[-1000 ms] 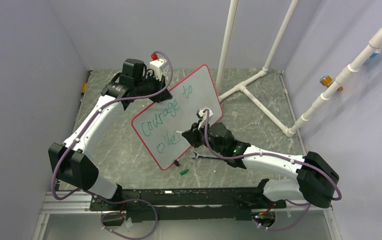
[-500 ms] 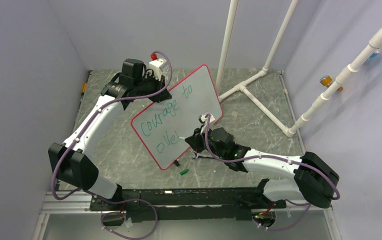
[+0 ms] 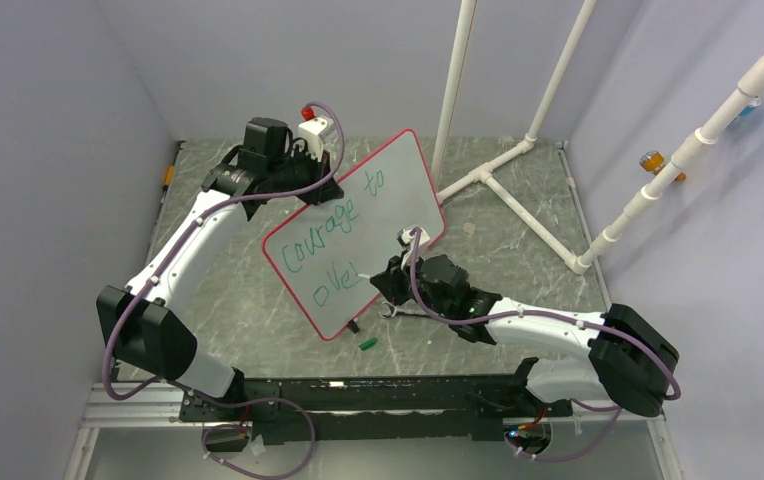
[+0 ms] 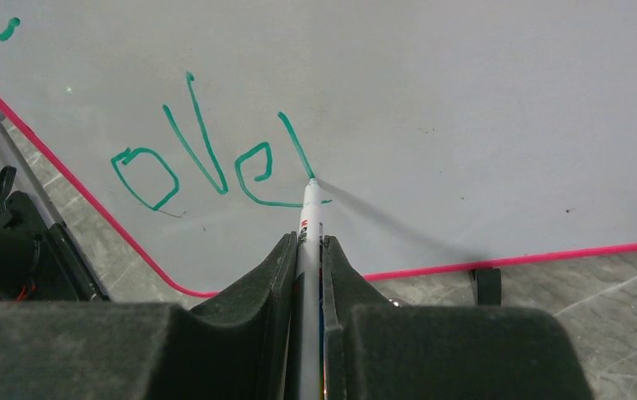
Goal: Write a sentence on the whiteboard
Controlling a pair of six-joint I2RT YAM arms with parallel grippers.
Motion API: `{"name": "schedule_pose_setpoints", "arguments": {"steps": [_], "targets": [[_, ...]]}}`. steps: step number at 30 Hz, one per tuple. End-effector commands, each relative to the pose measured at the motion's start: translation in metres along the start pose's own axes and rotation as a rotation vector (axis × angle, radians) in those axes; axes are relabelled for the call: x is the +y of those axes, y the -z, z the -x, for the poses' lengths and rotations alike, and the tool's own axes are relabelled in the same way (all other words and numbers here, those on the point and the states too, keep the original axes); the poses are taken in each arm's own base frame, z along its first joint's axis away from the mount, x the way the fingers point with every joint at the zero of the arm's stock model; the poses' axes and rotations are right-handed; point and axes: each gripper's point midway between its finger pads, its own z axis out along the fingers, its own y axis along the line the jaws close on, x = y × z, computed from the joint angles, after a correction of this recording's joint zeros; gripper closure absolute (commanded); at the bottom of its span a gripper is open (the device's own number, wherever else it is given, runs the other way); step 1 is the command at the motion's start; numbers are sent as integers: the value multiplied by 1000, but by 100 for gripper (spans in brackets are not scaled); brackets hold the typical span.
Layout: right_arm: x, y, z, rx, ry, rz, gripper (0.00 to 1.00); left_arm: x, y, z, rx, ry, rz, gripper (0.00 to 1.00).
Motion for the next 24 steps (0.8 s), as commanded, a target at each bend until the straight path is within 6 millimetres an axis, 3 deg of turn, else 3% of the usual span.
{"name": "schedule_pose_setpoints", "arguments": {"steps": [1,9,24], "targets": [[4,-2,21,-35,13,1,100,30,7,-21,87,-96,151,100],[12,-7,51,-75,51,-2,100,28,8,-19,83,-95,145,100],[8,-10,74,-102,55,-27,100,26,10,-17,77,-97,145,100]]}}
